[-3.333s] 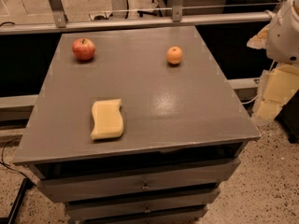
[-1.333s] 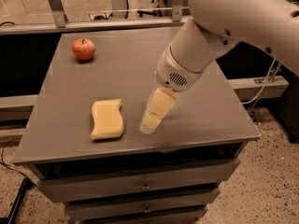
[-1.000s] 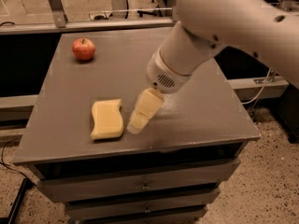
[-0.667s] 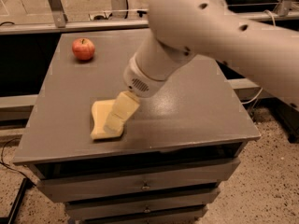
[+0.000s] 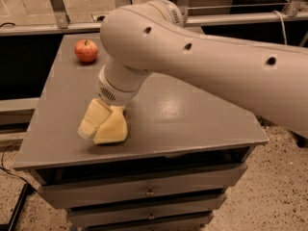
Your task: Move sponge near orange
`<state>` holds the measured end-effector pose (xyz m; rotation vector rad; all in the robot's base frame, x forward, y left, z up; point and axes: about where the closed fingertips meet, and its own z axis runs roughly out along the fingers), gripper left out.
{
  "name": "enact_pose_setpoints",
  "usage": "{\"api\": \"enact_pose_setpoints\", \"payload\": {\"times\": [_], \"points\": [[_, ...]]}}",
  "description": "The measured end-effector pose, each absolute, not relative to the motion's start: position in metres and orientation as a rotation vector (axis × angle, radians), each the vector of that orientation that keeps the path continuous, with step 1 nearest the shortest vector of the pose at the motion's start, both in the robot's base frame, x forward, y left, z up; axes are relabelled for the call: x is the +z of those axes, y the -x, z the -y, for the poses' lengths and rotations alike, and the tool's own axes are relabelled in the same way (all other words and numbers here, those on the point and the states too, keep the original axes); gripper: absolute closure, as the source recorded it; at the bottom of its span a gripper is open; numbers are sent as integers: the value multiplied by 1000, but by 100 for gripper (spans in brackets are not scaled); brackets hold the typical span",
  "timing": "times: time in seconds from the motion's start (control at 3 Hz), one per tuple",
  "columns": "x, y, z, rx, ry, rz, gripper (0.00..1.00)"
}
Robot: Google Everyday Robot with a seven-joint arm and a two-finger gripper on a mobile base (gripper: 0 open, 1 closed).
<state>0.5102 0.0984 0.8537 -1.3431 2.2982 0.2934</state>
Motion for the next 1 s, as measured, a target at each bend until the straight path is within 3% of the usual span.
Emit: {"api": "enact_pose_setpoints", "payload": {"times": [1.0], "points": [[837,-502,-99,225,894,-2586,0]]}}
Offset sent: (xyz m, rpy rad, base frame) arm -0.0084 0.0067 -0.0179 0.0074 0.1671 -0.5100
